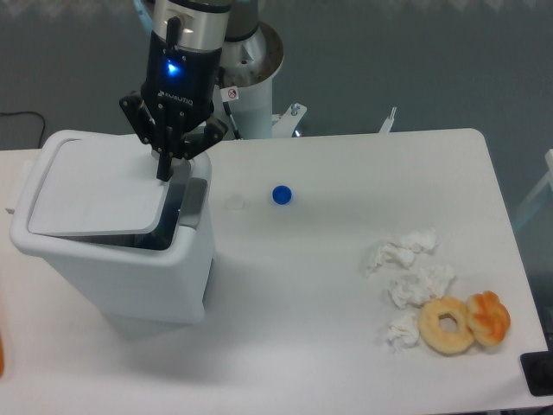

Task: Close the trash can

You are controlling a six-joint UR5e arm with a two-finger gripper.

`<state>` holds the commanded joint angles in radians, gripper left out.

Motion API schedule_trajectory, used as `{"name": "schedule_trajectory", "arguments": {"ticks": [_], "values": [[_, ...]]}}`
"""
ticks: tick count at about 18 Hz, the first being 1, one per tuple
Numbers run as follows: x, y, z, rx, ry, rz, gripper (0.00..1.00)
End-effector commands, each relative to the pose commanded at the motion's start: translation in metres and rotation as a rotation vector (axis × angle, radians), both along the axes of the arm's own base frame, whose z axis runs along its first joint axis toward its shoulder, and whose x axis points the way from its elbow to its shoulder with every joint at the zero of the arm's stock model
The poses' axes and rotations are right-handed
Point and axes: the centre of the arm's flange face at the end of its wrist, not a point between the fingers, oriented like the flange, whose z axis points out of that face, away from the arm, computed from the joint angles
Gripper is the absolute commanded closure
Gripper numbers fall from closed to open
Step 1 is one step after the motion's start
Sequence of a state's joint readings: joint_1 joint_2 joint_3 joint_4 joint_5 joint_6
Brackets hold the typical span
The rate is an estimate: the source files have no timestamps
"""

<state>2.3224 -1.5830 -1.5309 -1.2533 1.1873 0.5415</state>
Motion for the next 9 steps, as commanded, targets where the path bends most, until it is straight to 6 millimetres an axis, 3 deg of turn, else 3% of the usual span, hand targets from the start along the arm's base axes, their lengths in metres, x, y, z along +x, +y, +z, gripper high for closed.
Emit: {"name": "schedule_trajectory", "arguments": {"ticks": [9], "values": [[-0.016, 0.008, -0.022, -0.029, -0.019, -0.005, 1.0]]}}
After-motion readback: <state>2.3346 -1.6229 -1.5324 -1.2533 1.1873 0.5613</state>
